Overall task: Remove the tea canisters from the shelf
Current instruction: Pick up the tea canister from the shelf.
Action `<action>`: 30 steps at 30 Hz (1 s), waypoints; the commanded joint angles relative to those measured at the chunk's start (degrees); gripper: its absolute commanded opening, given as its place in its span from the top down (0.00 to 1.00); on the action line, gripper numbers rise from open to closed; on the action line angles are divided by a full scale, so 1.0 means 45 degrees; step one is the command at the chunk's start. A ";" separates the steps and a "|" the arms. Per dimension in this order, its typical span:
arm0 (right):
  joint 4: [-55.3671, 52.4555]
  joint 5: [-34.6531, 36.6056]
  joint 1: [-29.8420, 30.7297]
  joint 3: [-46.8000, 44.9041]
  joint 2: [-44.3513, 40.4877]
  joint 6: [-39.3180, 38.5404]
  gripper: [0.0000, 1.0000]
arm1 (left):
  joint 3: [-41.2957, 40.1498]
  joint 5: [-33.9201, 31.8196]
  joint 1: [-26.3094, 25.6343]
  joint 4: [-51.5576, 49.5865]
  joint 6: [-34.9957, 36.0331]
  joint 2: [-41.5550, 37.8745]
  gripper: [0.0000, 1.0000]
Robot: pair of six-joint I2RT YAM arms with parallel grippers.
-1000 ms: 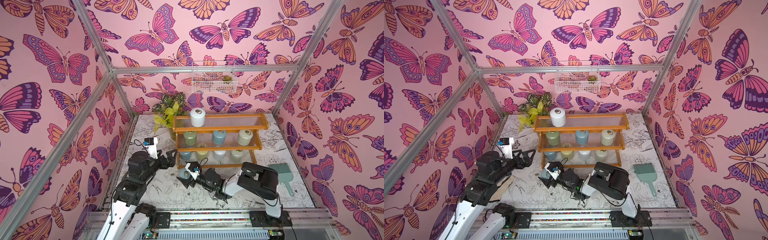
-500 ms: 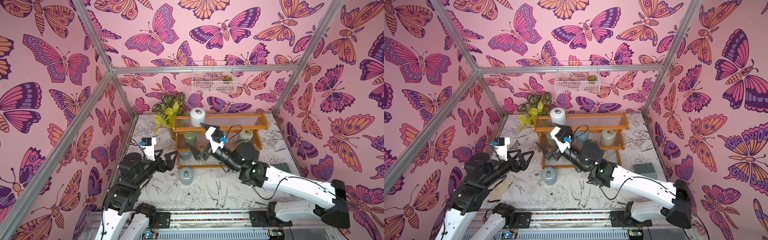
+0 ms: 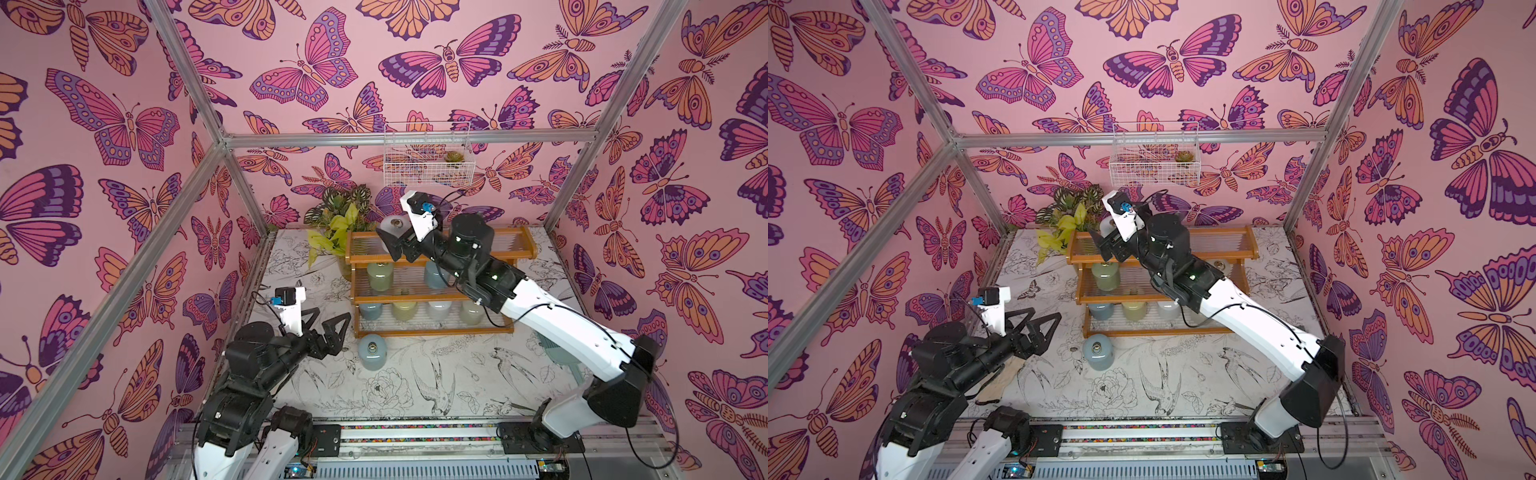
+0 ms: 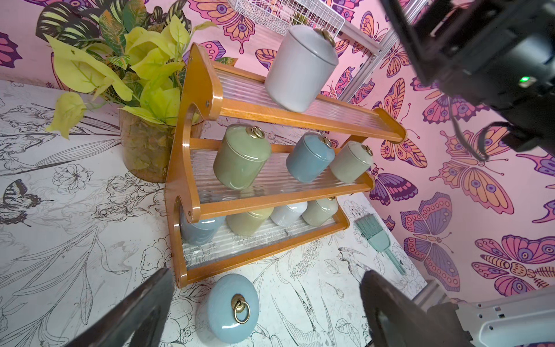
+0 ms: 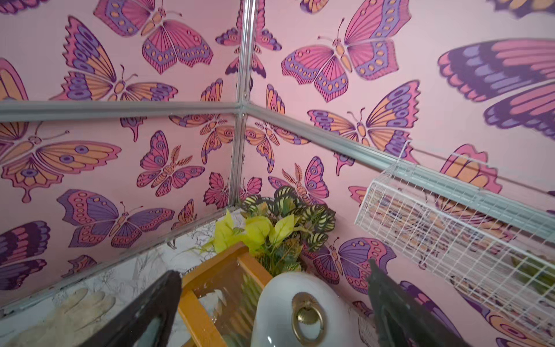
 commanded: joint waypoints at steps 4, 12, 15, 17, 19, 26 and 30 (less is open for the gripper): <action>0.0174 -0.0676 -0.0634 0.1135 0.1348 0.0787 0.01 | 0.0236 0.0463 -0.0045 -0.0114 0.0693 0.0003 0.00; 0.0240 -0.0726 -0.0922 0.1606 0.2366 0.1096 0.01 | 0.0185 0.0619 -0.0055 -0.0120 0.0751 0.0115 0.00; 0.0057 -0.0785 -0.0950 0.1606 0.2507 0.1106 0.00 | 0.0195 0.0655 -0.0048 -0.0070 0.0783 0.0233 0.00; 0.0153 -0.0787 -0.0953 0.1397 0.2469 0.1068 0.03 | 0.0197 0.0654 -0.0060 -0.0038 0.0812 0.0345 0.00; 0.0266 -0.0727 -0.0943 0.1146 0.2351 0.1067 0.06 | 0.0231 0.0658 -0.0066 -0.0001 0.0812 0.0438 0.00; 0.0467 -0.0542 -0.1014 0.0566 0.2059 0.1008 0.17 | 0.0324 0.0638 -0.0045 0.0174 0.0809 0.0682 0.00; 0.0791 -0.0541 -0.1056 0.0151 0.1787 0.0998 0.25 | 0.0392 0.0634 -0.0045 0.0226 0.0800 0.0771 0.00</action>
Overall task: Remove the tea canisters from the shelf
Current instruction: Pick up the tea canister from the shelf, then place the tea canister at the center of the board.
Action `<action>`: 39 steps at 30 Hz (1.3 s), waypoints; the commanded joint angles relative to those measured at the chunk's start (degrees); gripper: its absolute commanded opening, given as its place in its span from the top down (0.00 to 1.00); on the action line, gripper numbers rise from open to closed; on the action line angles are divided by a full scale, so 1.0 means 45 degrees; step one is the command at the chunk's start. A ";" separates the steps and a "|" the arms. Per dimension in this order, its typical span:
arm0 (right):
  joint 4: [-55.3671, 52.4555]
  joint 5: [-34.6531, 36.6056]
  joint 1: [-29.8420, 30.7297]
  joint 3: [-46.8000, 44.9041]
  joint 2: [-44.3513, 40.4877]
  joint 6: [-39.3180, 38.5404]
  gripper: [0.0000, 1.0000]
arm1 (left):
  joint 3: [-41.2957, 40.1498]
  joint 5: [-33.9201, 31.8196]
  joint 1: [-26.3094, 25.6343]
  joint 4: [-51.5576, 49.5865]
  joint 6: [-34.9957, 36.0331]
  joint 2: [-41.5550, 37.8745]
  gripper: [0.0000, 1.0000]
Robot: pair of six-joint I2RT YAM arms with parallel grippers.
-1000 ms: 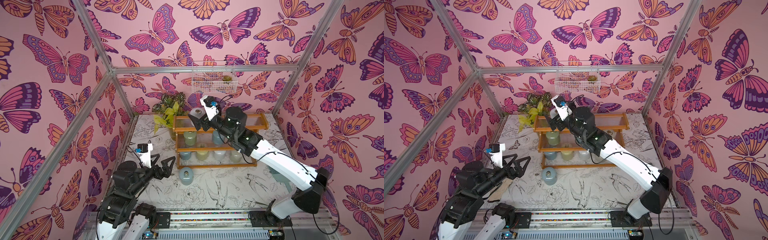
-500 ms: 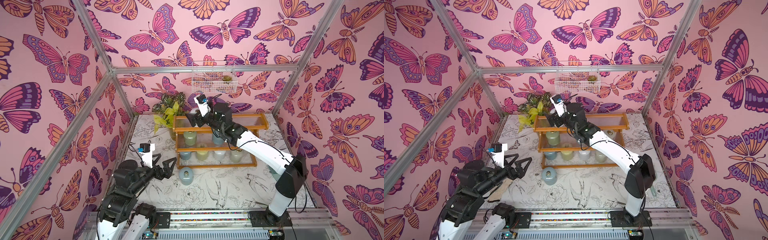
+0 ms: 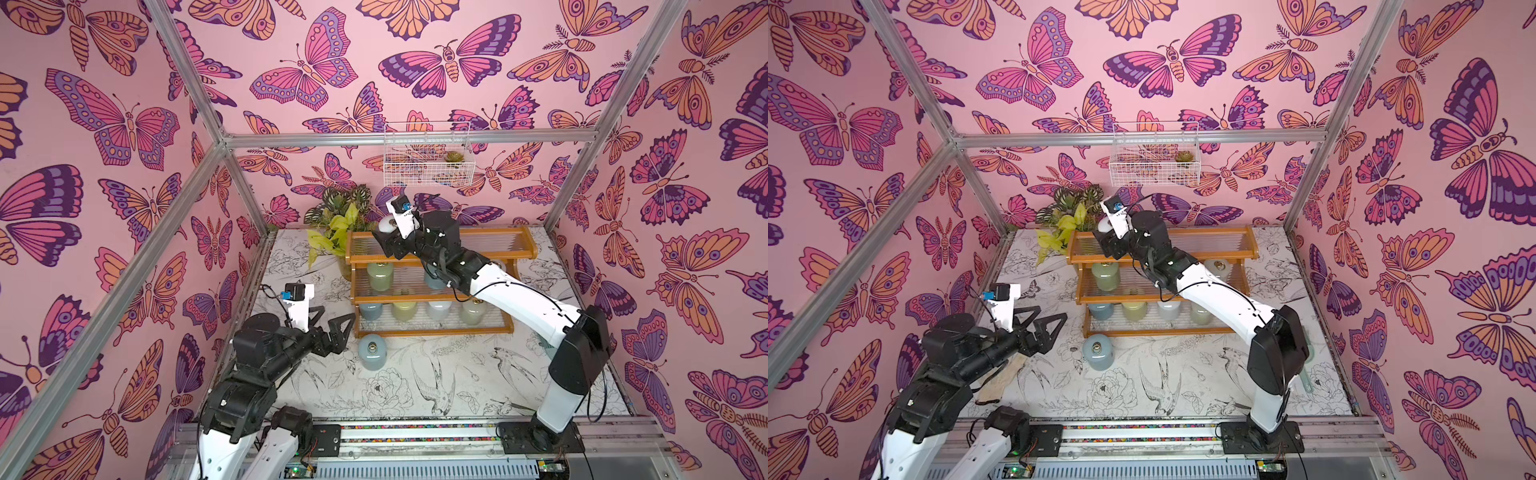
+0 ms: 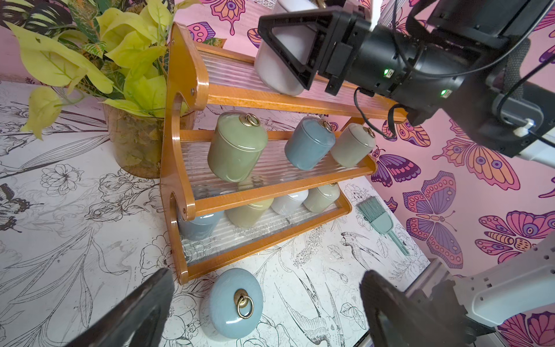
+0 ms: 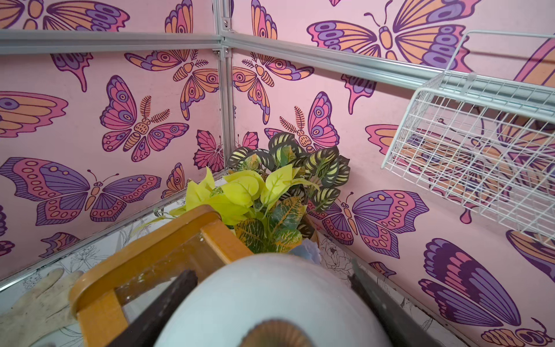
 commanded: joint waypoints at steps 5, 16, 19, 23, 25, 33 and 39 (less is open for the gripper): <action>0.0501 -0.0198 -0.0233 -0.0307 -0.0615 0.0188 0.44 | 0.0215 0.0198 -0.0054 0.0260 0.0104 -0.0002 0.00; 0.2075 -0.1285 -0.0292 -0.1134 -0.1569 0.0160 0.49 | 0.0115 0.0047 -0.0048 0.0343 -0.0068 -0.0014 0.00; 0.2409 -0.1572 -0.0311 -0.1462 -0.2029 -0.0005 0.49 | 0.0076 -0.0013 -0.0043 0.0392 -0.0093 0.0019 0.00; 0.2681 -0.2136 -0.0286 -0.2177 -0.3061 0.0089 0.49 | 0.0073 -0.0130 -0.0043 0.0412 -0.0083 0.0138 0.00; 0.3112 -0.2198 -0.0245 -0.2828 -0.3584 0.0252 0.49 | 0.0093 -0.0240 -0.0043 0.0427 -0.0091 0.0287 0.00; 0.2775 -0.2931 0.0650 -0.4471 -0.5197 -0.0464 0.49 | 0.0227 -0.0105 -0.0040 0.0797 -0.0388 0.0905 0.00; 0.3105 -0.2661 0.1935 -0.6336 -0.6028 -0.0831 0.48 | 0.0348 -0.0210 -0.0050 0.0772 -0.0230 0.1049 0.00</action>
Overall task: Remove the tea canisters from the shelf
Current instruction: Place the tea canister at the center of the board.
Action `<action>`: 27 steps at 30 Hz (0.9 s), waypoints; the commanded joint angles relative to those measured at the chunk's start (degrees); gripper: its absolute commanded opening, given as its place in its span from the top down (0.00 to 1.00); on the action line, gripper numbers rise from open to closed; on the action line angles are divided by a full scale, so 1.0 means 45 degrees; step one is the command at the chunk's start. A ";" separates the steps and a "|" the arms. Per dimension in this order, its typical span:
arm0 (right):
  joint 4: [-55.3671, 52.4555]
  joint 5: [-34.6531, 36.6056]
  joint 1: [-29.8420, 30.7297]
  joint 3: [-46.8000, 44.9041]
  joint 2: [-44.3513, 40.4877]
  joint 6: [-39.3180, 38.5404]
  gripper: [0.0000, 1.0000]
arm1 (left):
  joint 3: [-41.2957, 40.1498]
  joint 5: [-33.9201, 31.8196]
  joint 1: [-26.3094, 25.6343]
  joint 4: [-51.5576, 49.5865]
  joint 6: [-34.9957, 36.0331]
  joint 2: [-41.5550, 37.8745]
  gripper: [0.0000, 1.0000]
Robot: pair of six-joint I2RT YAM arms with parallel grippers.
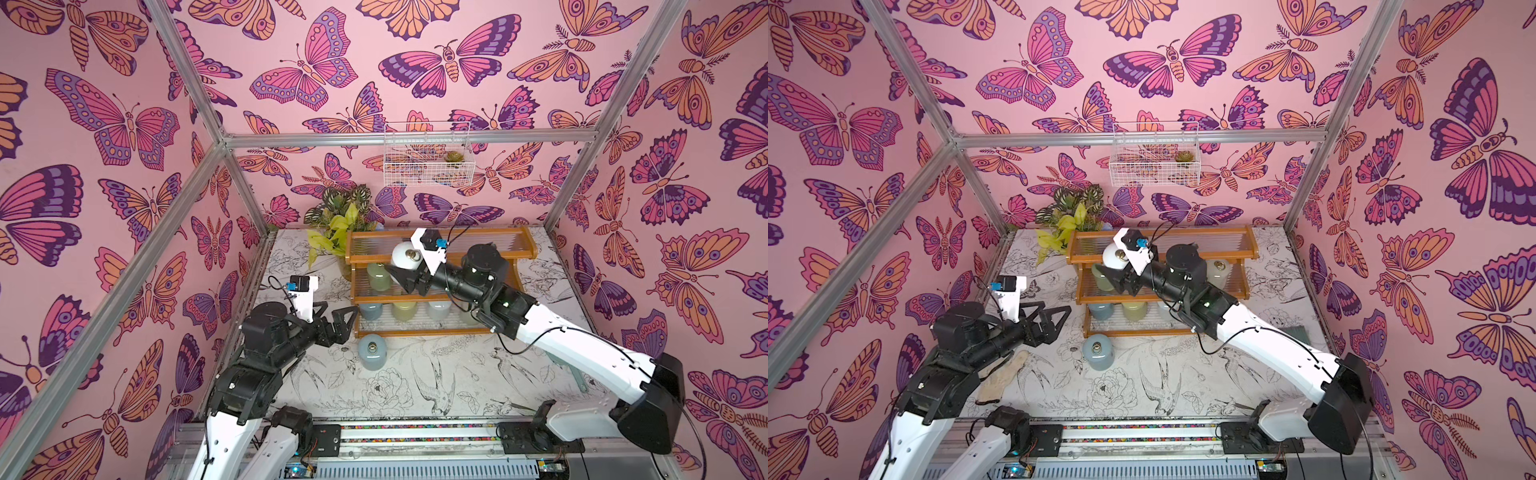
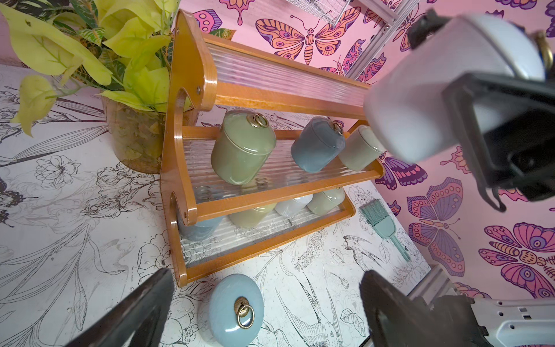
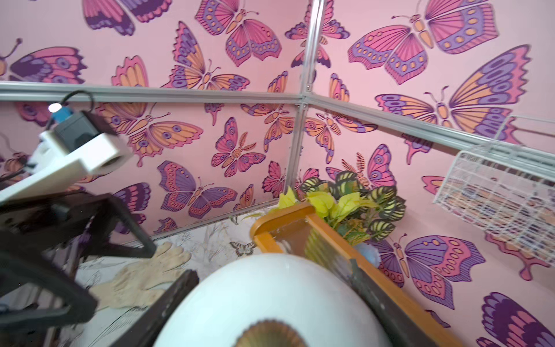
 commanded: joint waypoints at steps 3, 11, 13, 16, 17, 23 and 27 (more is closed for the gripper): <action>0.1497 0.0290 0.1191 -0.1553 -0.0665 -0.0571 0.48 | 0.0344 0.0027 -0.0046 0.0310 0.0079 0.0210 0.00; 0.3813 0.1762 0.2038 -0.5089 -0.1187 0.0263 0.48 | 0.0347 0.0274 -0.0045 0.0322 -0.0216 0.0439 0.00; 0.4214 0.1974 0.2038 -0.5871 -0.1336 0.0470 0.48 | 0.0316 0.0234 -0.0045 0.0312 -0.0222 0.0372 0.00; 0.4502 0.2258 0.2038 -0.6844 -0.1421 0.0700 0.48 | 0.0163 0.0076 -0.0046 0.0313 -0.0139 0.0268 0.00; 0.4520 0.2343 0.2041 -0.7092 -0.1431 0.0769 0.48 | 0.0083 0.0021 -0.0045 0.0311 -0.0116 0.0229 0.00; 0.5945 0.2770 0.2050 -0.8214 -0.0350 0.0850 0.47 | -0.0181 -0.0107 -0.0045 0.0340 -0.0216 0.0200 0.00; 0.7352 0.3066 0.2058 -0.8440 0.0981 0.0850 0.47 | -0.0345 -0.0246 -0.0045 0.0407 -0.0391 0.0048 0.00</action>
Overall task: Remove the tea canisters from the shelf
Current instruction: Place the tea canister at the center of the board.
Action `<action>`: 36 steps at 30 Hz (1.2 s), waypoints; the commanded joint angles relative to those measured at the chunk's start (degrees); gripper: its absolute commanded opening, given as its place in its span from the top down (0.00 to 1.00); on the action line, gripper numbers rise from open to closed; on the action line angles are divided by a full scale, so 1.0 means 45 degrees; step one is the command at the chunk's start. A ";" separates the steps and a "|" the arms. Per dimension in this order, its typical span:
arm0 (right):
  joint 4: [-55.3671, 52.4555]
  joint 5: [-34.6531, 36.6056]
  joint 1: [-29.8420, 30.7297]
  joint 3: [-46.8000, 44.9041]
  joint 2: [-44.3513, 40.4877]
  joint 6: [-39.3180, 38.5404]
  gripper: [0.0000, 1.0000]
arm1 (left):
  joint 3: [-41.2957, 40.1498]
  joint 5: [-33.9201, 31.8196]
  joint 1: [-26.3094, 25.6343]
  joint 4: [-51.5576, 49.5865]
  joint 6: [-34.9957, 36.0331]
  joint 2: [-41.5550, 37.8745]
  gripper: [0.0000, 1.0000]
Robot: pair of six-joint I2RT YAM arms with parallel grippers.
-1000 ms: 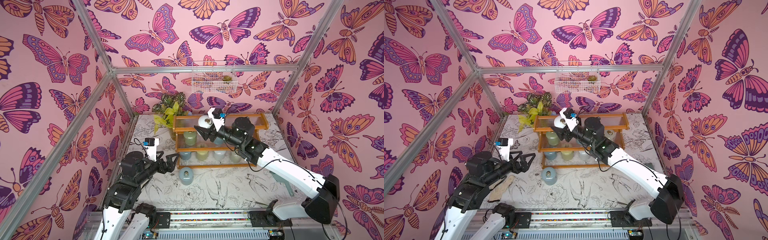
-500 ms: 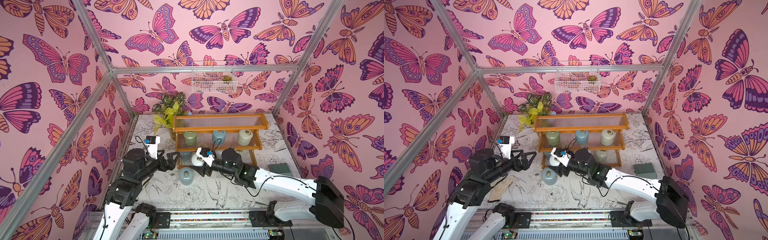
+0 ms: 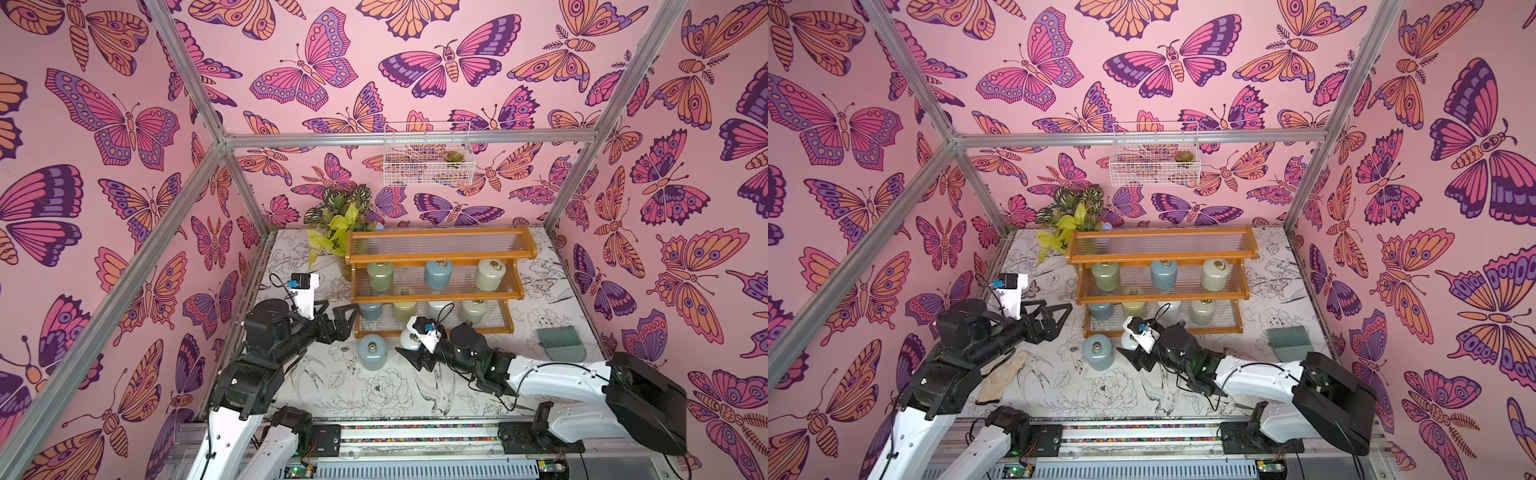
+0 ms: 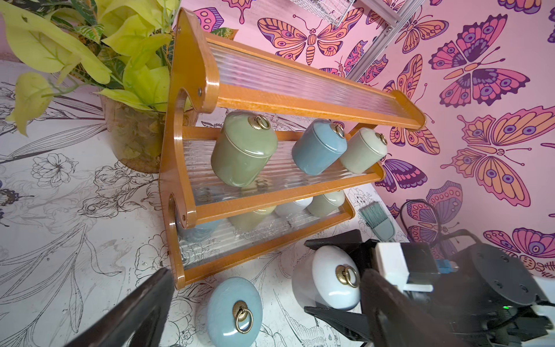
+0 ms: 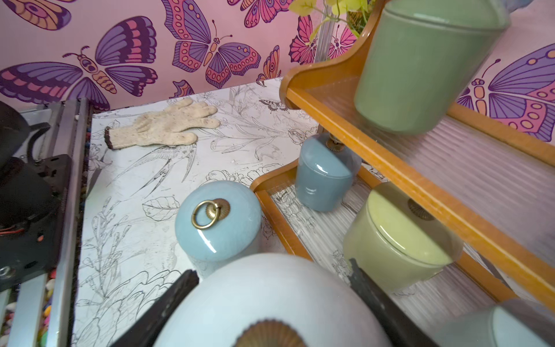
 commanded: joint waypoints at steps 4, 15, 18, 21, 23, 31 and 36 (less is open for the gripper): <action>0.4141 0.0762 0.0066 -0.0095 0.2040 0.0238 0.46 | -0.0485 -0.0229 -0.0045 0.0253 -0.0266 -0.0337 0.00; 0.7809 0.0786 0.0086 0.0299 0.5917 0.1004 0.45 | -0.0567 -0.0245 -0.0050 0.0293 -0.0354 -0.0468 0.00; 0.8159 0.0598 0.0140 0.0457 0.6488 0.1044 0.44 | -0.0695 -0.0351 -0.0040 0.0347 -0.0401 -0.0588 0.00; 0.8358 0.0290 0.0237 0.0744 0.7039 0.1080 0.42 | -0.0725 -0.0422 -0.0043 0.0331 -0.0395 -0.0614 0.00; 0.8364 0.0071 0.0344 0.1007 0.7401 0.1164 0.40 | -0.0714 -0.0424 -0.0041 0.0350 -0.0413 -0.0592 0.00; 0.8379 -0.0211 0.0756 0.2210 0.8736 0.1362 0.34 | -0.0686 -0.0541 -0.0040 0.0362 -0.0374 -0.0605 0.00; 0.8353 -0.0337 0.0813 0.2758 0.9358 0.1522 0.27 | -0.0642 -0.0581 -0.0044 0.0353 -0.0355 -0.0563 0.00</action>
